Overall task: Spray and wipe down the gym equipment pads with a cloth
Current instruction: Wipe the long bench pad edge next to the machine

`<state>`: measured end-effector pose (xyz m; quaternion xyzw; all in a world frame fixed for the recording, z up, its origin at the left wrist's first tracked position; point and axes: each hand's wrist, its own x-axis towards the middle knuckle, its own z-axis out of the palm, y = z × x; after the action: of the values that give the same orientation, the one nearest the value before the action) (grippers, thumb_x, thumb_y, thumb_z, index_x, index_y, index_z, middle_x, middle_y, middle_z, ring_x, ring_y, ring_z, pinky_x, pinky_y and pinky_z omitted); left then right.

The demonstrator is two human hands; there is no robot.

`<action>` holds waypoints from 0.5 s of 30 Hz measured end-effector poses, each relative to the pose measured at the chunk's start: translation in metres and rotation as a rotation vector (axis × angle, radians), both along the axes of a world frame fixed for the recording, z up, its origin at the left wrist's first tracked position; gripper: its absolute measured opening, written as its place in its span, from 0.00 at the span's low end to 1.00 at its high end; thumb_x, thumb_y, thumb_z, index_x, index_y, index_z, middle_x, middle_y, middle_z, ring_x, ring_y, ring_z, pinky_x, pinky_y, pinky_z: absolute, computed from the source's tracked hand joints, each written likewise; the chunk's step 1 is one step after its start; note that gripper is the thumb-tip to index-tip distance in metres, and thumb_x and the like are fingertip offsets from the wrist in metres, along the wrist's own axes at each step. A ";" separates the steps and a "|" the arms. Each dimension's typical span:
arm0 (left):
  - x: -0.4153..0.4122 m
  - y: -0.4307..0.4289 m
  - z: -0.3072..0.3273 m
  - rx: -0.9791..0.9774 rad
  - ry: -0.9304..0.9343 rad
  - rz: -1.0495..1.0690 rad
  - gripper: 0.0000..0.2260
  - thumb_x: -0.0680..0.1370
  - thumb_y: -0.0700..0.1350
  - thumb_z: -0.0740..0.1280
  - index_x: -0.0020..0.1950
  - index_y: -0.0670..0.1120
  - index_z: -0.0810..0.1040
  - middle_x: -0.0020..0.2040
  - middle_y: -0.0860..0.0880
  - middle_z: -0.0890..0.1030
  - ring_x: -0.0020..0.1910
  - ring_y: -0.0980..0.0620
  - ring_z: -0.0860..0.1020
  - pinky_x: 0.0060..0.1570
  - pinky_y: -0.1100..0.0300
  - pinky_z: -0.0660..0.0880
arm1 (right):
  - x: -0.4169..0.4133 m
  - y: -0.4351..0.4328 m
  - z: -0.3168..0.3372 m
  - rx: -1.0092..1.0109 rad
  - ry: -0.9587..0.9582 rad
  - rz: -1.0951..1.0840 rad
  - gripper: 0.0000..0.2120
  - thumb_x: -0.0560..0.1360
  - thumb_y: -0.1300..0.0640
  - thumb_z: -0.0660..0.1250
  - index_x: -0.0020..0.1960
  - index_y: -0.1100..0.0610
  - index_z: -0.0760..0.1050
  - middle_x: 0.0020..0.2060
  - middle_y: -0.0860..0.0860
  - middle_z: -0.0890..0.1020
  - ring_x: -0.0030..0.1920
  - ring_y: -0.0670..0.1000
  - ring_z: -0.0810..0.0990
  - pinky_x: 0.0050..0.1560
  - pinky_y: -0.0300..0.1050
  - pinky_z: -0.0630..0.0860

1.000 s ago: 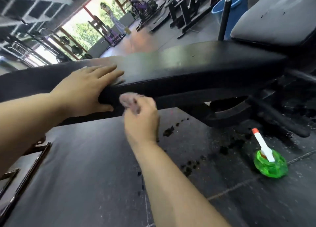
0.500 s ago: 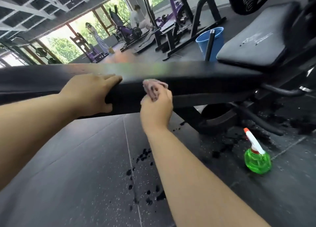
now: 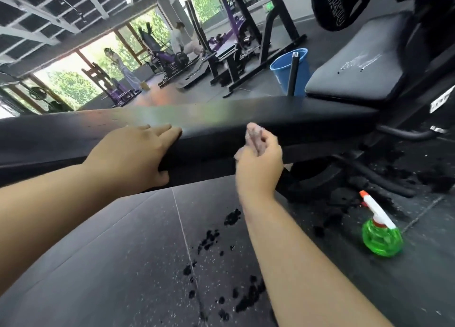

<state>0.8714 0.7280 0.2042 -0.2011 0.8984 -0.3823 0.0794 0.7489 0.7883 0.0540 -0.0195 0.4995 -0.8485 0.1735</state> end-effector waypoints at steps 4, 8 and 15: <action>0.000 -0.005 0.002 0.033 -0.030 -0.030 0.28 0.69 0.54 0.70 0.68 0.50 0.68 0.59 0.51 0.78 0.52 0.45 0.78 0.45 0.48 0.78 | 0.067 0.005 0.024 -0.103 0.108 0.215 0.19 0.77 0.69 0.61 0.56 0.46 0.76 0.59 0.42 0.75 0.53 0.39 0.78 0.53 0.28 0.74; -0.001 -0.008 0.002 0.035 -0.070 -0.004 0.28 0.71 0.55 0.67 0.68 0.51 0.64 0.61 0.53 0.74 0.56 0.46 0.77 0.52 0.47 0.76 | 0.022 0.019 -0.008 0.093 0.137 0.056 0.13 0.75 0.61 0.61 0.45 0.45 0.78 0.52 0.50 0.80 0.49 0.47 0.81 0.53 0.46 0.80; -0.001 -0.007 -0.002 -0.002 -0.038 0.005 0.26 0.72 0.54 0.68 0.67 0.50 0.65 0.59 0.52 0.75 0.47 0.46 0.74 0.44 0.53 0.73 | -0.026 -0.005 -0.009 0.192 0.004 -0.054 0.16 0.73 0.48 0.60 0.57 0.51 0.76 0.48 0.55 0.83 0.43 0.55 0.83 0.48 0.54 0.82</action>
<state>0.8700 0.7205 0.2024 -0.1960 0.8959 -0.3868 0.0972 0.7232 0.7832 0.0450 0.0089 0.5793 -0.8011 0.1504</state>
